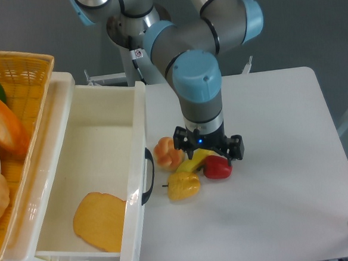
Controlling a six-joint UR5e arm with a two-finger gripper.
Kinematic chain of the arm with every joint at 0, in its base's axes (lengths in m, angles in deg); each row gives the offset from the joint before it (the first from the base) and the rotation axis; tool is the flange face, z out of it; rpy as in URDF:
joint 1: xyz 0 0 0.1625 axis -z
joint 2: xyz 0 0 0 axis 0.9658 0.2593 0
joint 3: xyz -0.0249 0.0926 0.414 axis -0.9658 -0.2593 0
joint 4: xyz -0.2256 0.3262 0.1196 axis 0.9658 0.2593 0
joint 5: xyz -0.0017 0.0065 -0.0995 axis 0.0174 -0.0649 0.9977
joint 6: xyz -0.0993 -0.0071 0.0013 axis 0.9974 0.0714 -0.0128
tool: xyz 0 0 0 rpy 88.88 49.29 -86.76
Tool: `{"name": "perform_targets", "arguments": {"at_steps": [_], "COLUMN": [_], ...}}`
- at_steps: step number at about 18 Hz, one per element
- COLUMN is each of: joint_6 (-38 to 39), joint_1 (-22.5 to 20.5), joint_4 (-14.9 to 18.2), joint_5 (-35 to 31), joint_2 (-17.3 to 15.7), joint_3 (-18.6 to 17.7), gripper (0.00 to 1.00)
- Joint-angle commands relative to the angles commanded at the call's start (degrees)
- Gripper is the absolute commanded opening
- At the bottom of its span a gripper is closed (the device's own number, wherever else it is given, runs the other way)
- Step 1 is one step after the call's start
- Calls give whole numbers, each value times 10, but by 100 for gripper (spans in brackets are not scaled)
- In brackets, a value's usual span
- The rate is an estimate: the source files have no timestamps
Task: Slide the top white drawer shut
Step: 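Lower the gripper down beside the fruit toward the table surface, then move the gripper toward the open drawer's front panel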
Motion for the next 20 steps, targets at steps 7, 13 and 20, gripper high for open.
{"name": "perform_targets", "arguments": {"at_steps": [7, 13, 20], "joint_6": [18, 42, 115], "joint_1": [8, 10, 10], "joint_4": [0, -4, -4], "joint_5": [32, 33, 33], "joint_2": [7, 15, 36], "joint_3": [0, 3, 17], "gripper": [100, 100, 100]}}
